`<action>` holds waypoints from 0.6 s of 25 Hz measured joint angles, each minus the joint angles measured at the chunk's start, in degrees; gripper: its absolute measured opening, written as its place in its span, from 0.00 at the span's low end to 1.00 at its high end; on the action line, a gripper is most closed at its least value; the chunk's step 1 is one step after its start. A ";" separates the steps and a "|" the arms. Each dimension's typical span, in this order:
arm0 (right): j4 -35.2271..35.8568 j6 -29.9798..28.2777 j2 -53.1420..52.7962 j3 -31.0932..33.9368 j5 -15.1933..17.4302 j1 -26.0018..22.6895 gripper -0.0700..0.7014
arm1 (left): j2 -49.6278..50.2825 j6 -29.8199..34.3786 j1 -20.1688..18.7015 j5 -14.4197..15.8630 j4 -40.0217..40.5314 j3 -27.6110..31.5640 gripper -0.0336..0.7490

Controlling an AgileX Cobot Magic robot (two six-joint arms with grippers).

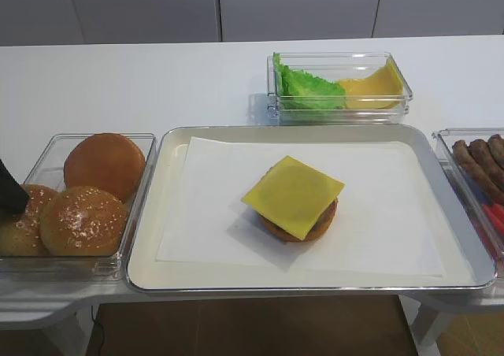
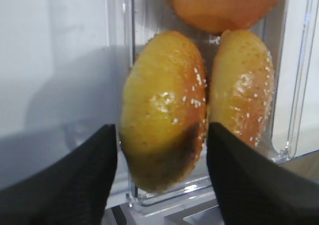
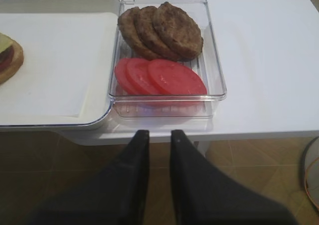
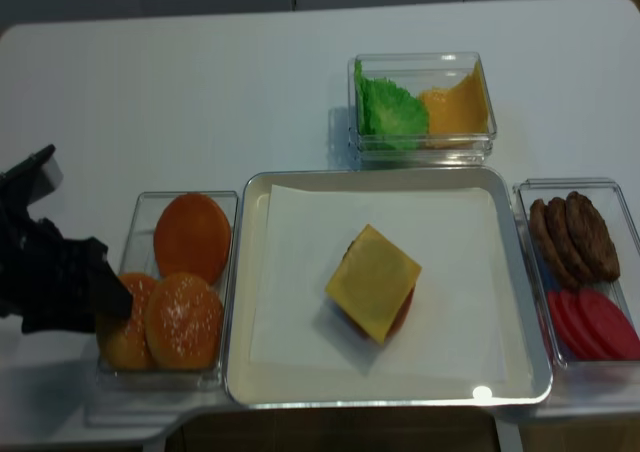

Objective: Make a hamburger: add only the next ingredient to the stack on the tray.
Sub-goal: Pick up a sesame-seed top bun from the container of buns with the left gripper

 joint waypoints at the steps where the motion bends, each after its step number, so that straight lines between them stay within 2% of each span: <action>1: 0.00 0.00 0.00 0.00 0.00 0.00 0.24 | 0.00 0.03 0.00 0.00 0.01 0.00 0.58; 7: 0.00 -0.11 0.00 0.00 0.00 0.00 0.24 | 0.00 0.13 0.00 0.00 -0.12 0.00 0.58; 15: 0.00 -0.71 0.00 0.00 0.00 0.00 0.24 | 0.00 0.66 0.00 -0.78 -0.12 0.00 0.50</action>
